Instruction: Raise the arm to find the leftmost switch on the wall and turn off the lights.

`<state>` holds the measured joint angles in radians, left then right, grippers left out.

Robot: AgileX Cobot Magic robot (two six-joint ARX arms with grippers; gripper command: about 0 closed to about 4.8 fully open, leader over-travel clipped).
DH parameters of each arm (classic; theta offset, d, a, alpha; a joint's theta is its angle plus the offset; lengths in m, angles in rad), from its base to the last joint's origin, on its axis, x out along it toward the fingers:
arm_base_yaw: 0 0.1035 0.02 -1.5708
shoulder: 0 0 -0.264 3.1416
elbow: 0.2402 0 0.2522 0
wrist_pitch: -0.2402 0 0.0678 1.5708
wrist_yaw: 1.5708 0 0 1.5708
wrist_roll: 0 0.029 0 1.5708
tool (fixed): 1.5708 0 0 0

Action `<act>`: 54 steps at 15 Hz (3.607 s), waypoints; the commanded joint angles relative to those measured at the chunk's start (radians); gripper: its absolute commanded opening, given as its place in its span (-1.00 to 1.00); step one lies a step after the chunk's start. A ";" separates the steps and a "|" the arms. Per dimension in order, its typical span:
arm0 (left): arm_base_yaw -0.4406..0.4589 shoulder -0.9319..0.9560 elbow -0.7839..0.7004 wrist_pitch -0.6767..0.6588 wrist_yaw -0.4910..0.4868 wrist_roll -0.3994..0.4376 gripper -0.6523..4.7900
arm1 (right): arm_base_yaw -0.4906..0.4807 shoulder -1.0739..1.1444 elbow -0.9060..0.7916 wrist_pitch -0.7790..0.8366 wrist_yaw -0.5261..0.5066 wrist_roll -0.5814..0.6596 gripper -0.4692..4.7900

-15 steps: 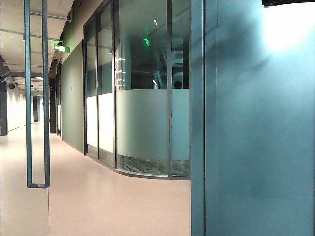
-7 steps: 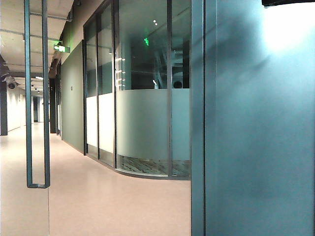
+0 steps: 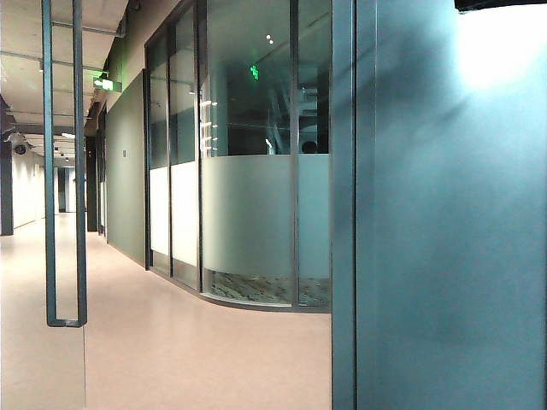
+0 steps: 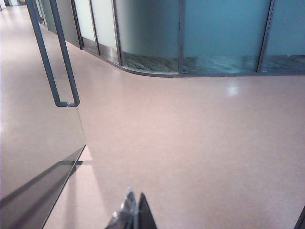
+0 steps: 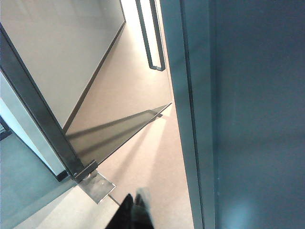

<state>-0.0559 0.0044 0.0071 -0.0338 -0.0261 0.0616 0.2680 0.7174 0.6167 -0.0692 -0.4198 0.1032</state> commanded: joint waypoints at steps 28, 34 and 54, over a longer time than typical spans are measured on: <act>0.001 0.000 0.002 0.013 0.005 0.010 -0.78 | -0.331 -0.560 -0.395 -0.077 0.593 -0.009 -0.82; 0.001 0.000 0.002 0.013 0.004 0.010 -0.78 | -0.320 -0.668 -0.602 0.021 0.436 0.016 -0.82; 0.001 0.000 0.002 0.013 0.005 0.010 -0.78 | -0.264 -0.716 -0.610 0.006 0.446 0.001 -0.82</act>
<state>-0.0559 0.0048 0.0074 -0.0341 -0.0261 0.0673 0.0048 0.0036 0.0063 -0.0788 0.0242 0.1097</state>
